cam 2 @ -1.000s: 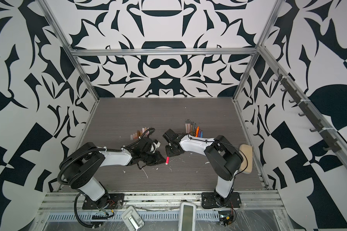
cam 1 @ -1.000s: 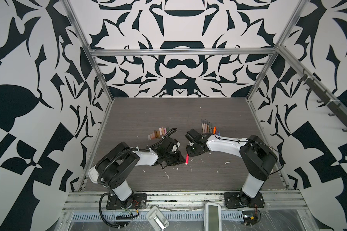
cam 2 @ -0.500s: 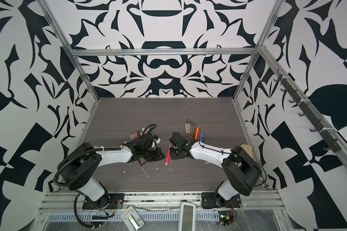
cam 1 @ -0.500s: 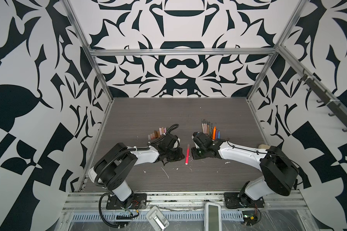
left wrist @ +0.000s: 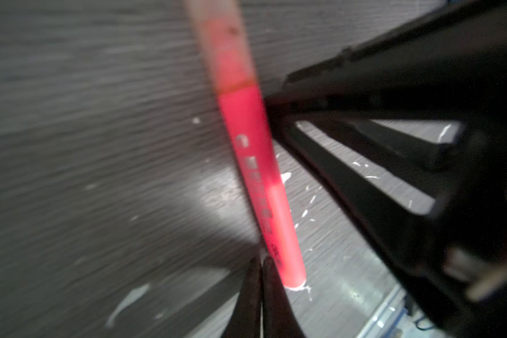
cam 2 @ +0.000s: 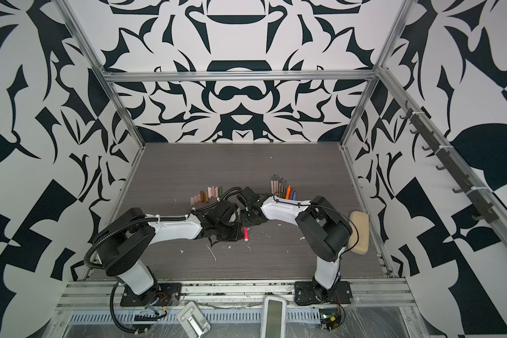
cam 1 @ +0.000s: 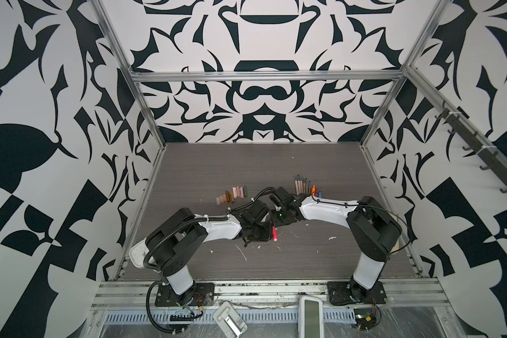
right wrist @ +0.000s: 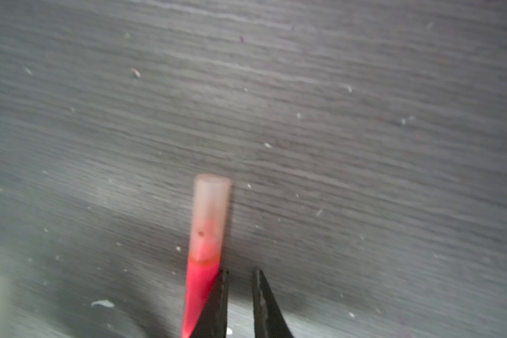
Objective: Open the pen caps
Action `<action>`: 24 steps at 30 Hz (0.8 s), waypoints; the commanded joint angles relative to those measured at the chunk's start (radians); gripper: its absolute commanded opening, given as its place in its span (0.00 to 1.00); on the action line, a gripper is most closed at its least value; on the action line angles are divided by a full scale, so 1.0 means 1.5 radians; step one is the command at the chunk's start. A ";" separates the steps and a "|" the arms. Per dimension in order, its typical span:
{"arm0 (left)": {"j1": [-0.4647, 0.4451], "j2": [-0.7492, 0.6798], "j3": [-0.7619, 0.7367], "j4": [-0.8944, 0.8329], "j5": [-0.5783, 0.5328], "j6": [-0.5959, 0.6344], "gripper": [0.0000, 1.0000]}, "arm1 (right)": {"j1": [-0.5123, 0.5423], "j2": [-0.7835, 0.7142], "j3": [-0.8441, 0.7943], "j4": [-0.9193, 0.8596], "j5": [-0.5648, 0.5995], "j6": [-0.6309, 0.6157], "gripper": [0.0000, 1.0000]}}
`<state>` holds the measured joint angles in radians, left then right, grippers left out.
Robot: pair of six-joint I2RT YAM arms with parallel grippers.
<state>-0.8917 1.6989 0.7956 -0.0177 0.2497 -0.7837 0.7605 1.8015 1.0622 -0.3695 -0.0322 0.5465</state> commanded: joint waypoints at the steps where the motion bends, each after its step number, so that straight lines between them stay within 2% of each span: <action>1: -0.003 0.021 -0.010 0.030 0.030 -0.015 0.09 | -0.003 0.000 0.002 0.015 -0.030 0.006 0.19; 7: -0.003 -0.009 -0.007 -0.015 -0.005 0.006 0.09 | -0.015 -0.055 -0.023 -0.013 0.003 -0.004 0.19; 15: 0.002 -0.155 -0.021 -0.115 -0.124 0.071 0.13 | -0.016 -0.194 -0.110 -0.019 -0.007 0.001 0.20; 19: 0.019 -0.226 -0.050 -0.105 -0.166 0.085 0.15 | 0.032 -0.232 -0.138 -0.027 0.036 0.042 0.20; 24: 0.062 -0.356 -0.126 -0.040 -0.188 0.051 0.21 | 0.102 -0.199 -0.120 -0.028 0.069 0.079 0.23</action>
<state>-0.8284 1.2438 0.6632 -0.1146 0.0208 -0.6884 0.8745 1.4853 0.8665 -0.4023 0.0200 0.6109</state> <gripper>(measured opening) 0.195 0.223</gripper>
